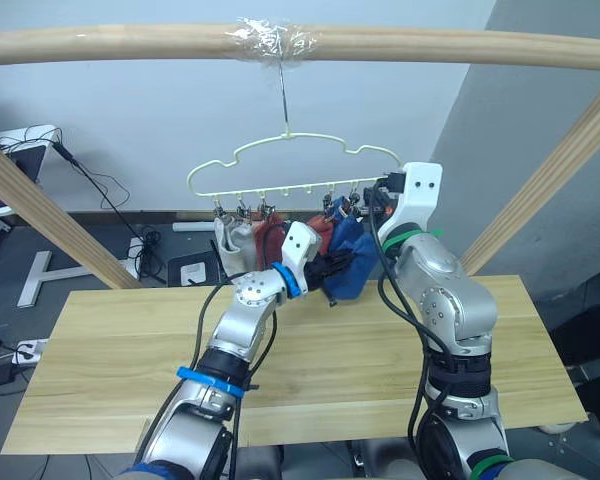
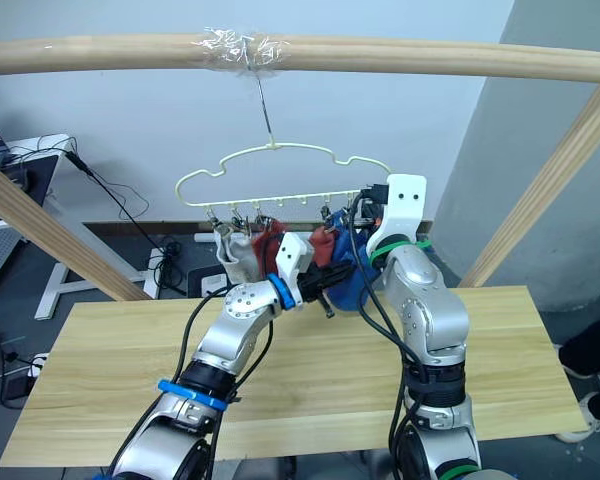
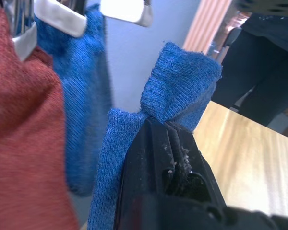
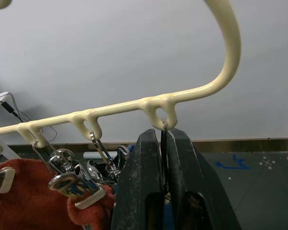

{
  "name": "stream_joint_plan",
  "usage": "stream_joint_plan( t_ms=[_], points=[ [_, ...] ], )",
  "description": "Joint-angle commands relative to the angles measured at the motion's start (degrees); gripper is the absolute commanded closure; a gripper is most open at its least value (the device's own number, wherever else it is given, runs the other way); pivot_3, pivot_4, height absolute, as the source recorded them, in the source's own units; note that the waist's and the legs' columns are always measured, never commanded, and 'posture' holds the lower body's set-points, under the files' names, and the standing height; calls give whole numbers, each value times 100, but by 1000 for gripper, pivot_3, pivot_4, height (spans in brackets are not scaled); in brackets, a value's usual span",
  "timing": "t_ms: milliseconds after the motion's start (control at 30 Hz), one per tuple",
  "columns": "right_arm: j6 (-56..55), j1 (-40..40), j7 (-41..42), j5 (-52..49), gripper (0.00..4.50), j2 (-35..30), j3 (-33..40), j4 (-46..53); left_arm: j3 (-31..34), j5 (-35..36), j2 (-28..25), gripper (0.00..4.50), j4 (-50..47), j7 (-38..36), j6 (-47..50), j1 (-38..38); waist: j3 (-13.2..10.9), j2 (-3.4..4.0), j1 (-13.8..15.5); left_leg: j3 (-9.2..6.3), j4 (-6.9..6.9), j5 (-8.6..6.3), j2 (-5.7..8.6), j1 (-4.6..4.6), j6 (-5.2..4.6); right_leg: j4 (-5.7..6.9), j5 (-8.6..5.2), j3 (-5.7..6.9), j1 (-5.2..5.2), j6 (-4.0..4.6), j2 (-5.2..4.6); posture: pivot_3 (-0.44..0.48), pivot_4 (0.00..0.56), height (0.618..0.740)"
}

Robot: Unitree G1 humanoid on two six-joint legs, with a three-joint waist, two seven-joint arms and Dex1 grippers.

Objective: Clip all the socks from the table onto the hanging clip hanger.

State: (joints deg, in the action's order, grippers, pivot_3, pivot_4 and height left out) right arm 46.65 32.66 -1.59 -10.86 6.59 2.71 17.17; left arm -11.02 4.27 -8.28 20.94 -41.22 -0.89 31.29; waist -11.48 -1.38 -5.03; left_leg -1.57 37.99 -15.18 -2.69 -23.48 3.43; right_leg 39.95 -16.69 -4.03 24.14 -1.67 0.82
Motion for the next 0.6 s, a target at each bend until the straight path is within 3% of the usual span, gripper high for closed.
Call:
stream_joint_plan(
  t_ms=[33, 600],
  points=[
    [-11, 107, -25, -106, 4500, 12, 1, 293, 41, -45, 45, 4478, 40, 138, -230, 147, 0, 0, -1, 2, 0, 0, 0, -1, 0, -1, 0, -1, 0, 0, 0, -109, 199, 710],
    [159, 93, 119, -203, 4500, 10, -36, 278, 304, 164, 229, 4478, 109, 315, -148, 435, 0, 0, -3, -1, -1, 0, -1, -2, 0, -2, 0, 2, 0, 0, 0, -113, 195, 710]
  ],
)
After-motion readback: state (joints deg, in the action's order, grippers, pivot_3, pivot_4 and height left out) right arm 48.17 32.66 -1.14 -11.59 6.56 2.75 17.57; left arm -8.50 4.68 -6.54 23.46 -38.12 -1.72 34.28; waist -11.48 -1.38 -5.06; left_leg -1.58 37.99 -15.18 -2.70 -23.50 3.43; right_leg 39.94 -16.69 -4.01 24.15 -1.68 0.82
